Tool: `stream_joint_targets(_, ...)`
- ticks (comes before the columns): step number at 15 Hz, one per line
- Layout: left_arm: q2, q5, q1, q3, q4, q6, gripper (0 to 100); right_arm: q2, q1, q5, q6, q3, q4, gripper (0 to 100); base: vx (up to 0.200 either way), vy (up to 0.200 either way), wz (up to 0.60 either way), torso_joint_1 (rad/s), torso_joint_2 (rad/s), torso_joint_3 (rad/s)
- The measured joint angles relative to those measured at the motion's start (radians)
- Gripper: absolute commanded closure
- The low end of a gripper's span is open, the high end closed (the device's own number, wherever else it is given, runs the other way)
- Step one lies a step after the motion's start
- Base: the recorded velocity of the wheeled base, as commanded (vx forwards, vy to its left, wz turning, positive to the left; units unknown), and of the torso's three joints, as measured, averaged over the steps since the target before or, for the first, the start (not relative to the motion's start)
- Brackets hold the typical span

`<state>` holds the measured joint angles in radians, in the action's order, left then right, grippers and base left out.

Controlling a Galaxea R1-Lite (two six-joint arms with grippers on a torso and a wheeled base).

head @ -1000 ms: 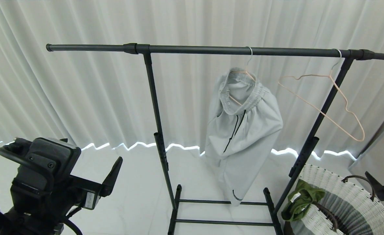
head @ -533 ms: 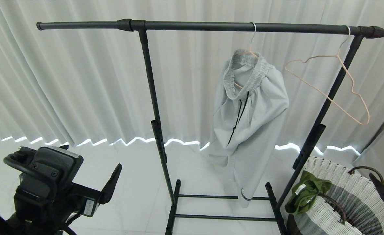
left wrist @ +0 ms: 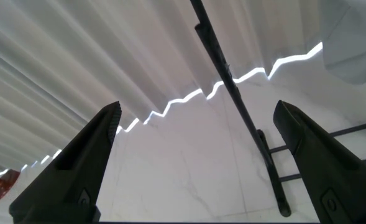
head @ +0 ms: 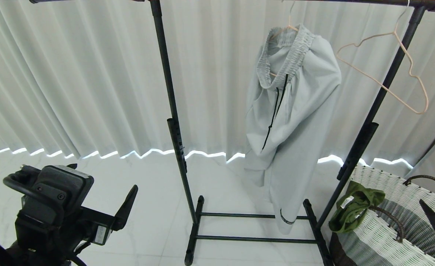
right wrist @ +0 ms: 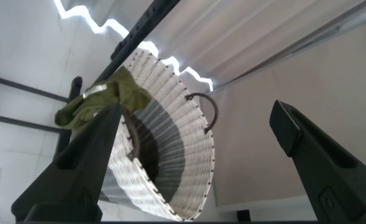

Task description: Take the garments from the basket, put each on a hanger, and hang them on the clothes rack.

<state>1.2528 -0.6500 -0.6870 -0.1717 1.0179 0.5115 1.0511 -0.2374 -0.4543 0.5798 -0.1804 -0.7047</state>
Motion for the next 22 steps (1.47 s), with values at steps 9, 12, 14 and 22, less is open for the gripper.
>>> stream_joint_targets(9, 0.004, -0.001, -0.001, 0.006, -0.002, 0.014, 0, -0.021, 0.0, 0.002, 0.029, 0.035, -0.001, 0, 0.0, -0.111, 0.0, -0.104, 0.35, 0.239)
stream_joint_targets(12, 0.005, 0.0, -0.002, 0.006, -0.001, 0.014, 0, -0.023, 0.0, 0.001, 0.029, 0.042, -0.001, 0, 0.067, -0.133, 0.0, -0.004, 0.02, 0.036)
stream_joint_targets(14, 0.007, 0.0, -0.002, 0.005, -0.001, 0.014, 0, -0.023, 0.0, 0.002, 0.029, 0.043, -0.001, 0, 0.2, 0.0, 0.0, 0.0, 0.0, 0.015)
stream_joint_targets(22, 0.013, 0.0, -0.003, 0.002, -0.001, 0.013, 0, -0.013, 0.0, 0.002, 0.026, 0.053, 0.005, 0, 0.2, 0.0, 0.0, -0.001, 0.0, 0.004)
